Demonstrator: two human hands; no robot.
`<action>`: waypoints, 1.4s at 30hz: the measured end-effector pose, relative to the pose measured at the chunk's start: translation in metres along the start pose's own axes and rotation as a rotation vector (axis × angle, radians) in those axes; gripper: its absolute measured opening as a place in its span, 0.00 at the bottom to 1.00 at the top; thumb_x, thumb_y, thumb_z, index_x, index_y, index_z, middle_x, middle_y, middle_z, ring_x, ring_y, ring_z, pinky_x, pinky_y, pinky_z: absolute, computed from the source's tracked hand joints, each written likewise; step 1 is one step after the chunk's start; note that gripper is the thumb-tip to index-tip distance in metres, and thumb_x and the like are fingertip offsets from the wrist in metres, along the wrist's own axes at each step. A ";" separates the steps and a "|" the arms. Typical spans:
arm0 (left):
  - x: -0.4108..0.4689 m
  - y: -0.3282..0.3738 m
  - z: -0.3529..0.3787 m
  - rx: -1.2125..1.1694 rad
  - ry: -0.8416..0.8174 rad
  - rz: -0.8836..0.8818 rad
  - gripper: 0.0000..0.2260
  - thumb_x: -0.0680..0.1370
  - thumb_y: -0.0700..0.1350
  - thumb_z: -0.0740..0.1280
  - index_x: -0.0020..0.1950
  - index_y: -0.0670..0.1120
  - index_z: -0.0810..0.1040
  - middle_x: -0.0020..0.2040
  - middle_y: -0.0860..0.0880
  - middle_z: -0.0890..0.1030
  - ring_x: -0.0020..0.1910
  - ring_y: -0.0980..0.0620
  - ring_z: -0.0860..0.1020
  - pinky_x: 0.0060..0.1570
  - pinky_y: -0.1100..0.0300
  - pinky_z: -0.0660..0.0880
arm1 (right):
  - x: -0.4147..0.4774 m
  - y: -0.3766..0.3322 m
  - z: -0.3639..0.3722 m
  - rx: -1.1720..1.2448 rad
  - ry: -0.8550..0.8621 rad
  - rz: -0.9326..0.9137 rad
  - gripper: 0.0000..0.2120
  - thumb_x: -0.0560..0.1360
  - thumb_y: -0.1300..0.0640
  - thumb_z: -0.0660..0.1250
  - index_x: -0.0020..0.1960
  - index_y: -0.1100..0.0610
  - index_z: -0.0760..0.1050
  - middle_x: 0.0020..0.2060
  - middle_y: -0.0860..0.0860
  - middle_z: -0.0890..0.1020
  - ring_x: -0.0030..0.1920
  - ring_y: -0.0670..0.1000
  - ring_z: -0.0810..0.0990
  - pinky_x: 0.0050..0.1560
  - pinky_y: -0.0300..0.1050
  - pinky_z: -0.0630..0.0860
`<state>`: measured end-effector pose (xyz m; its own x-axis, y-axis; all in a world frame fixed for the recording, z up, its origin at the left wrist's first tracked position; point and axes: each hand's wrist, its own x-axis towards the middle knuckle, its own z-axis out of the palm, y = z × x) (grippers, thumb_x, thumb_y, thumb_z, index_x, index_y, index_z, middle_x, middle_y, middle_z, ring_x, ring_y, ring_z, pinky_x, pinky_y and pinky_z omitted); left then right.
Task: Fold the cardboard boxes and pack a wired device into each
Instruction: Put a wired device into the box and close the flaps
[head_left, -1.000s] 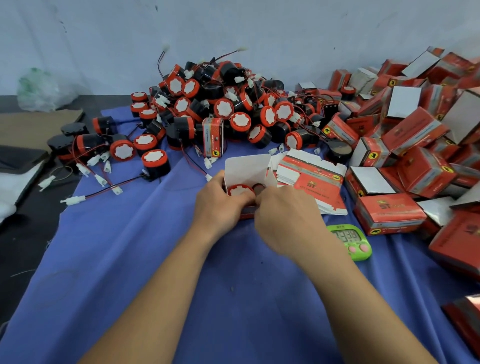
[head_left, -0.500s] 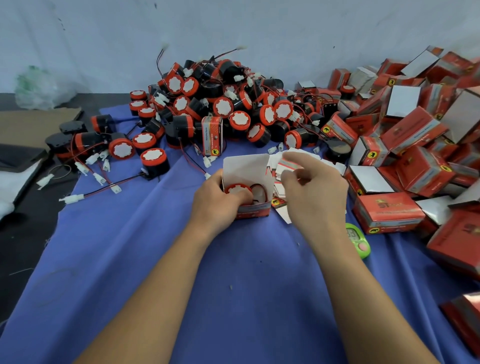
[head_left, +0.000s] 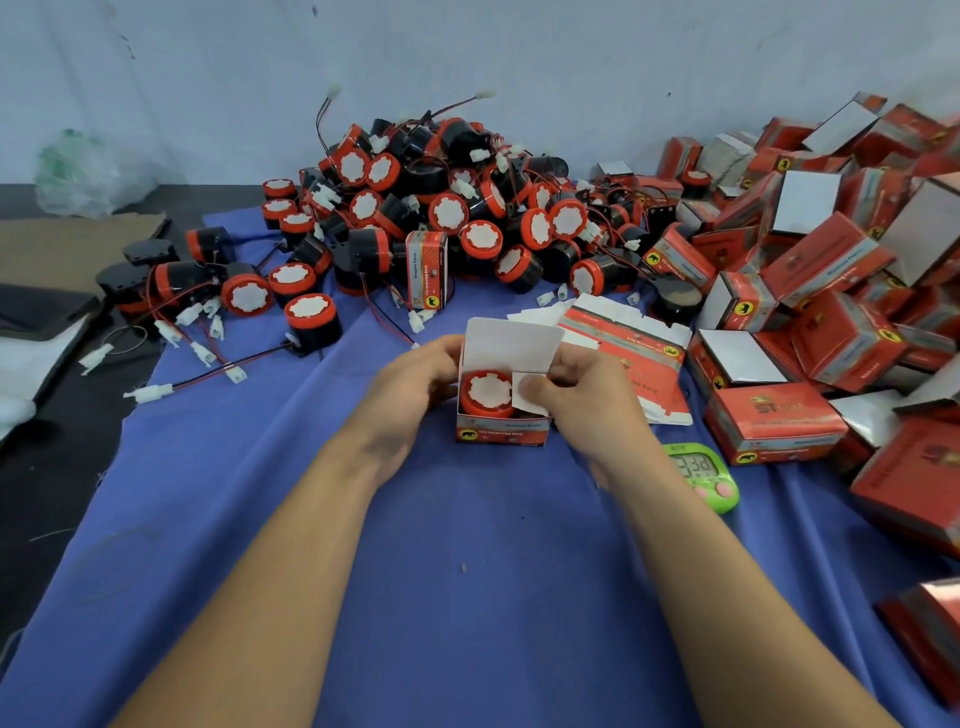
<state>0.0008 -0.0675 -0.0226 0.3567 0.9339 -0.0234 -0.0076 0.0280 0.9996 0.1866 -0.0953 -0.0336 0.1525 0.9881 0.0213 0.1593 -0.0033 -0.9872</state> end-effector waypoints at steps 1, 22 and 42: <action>0.001 -0.003 0.000 0.050 -0.011 0.009 0.18 0.82 0.34 0.57 0.64 0.47 0.82 0.59 0.48 0.87 0.61 0.47 0.83 0.62 0.54 0.79 | 0.000 0.001 0.000 0.008 0.011 -0.008 0.16 0.77 0.67 0.69 0.55 0.48 0.86 0.48 0.46 0.88 0.53 0.51 0.87 0.59 0.58 0.82; -0.011 -0.012 -0.019 0.208 -0.091 0.084 0.11 0.72 0.47 0.80 0.54 0.51 0.90 0.62 0.59 0.84 0.66 0.65 0.77 0.66 0.55 0.76 | -0.025 -0.022 -0.037 -0.322 -0.335 -0.054 0.20 0.67 0.64 0.79 0.51 0.42 0.86 0.65 0.38 0.78 0.47 0.39 0.80 0.44 0.36 0.77; -0.010 -0.018 -0.017 0.356 -0.011 0.163 0.11 0.76 0.47 0.78 0.48 0.65 0.88 0.57 0.67 0.84 0.64 0.68 0.78 0.60 0.63 0.79 | -0.036 -0.012 -0.026 -0.281 -0.099 -0.062 0.14 0.74 0.59 0.74 0.53 0.41 0.87 0.57 0.38 0.85 0.61 0.34 0.78 0.56 0.33 0.75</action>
<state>-0.0188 -0.0715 -0.0407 0.3875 0.9120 0.1346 0.2591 -0.2478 0.9335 0.2044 -0.1351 -0.0180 0.0406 0.9979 0.0510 0.4313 0.0285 -0.9017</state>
